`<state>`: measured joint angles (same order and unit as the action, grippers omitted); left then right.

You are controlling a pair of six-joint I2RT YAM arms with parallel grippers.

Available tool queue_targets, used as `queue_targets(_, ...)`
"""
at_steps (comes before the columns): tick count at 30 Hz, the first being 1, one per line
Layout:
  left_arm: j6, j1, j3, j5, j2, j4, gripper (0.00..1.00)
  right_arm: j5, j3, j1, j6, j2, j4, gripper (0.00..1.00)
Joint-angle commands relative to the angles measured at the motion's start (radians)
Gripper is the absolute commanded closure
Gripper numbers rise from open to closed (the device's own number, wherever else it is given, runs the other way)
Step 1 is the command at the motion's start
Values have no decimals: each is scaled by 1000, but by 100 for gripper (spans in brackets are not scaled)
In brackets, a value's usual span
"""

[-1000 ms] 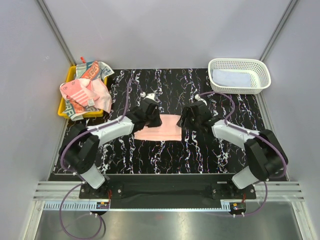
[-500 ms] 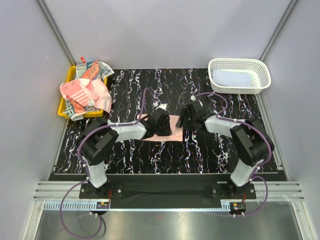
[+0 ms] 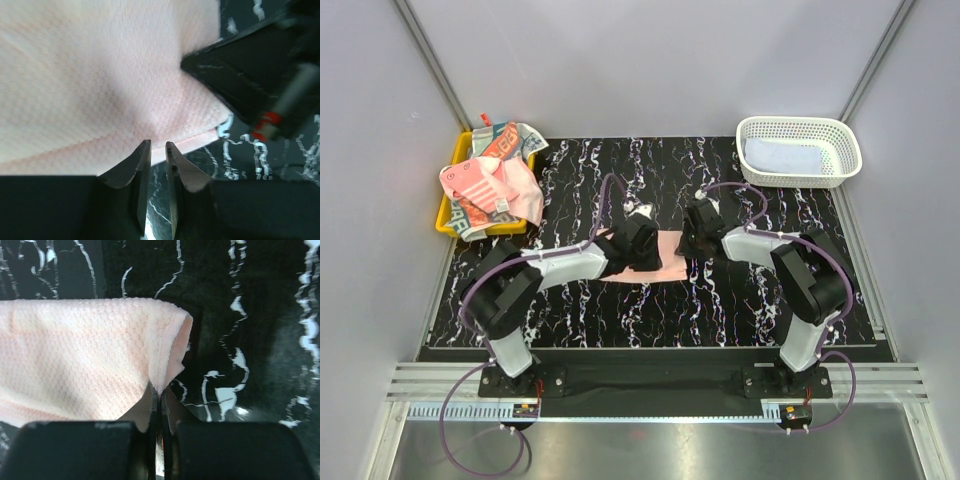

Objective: Fold and stack the towels
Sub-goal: Neatly place the folded towel into the bin

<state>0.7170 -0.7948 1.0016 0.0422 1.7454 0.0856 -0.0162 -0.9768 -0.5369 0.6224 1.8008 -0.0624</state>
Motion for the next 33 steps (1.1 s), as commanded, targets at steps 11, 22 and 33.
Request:
queue_targets(11,-106,74,175,119,-481,356,76,-464,-446,3,-438,159,-392,100)
queue_targets(22,-247,137,88,148,-724,537,75,-594,-1017,202,-769,463,-441,100)
queue_targets(33,-387,167,57,160,-730,571,75,-594,-1545,333,-974,756,-445,100)
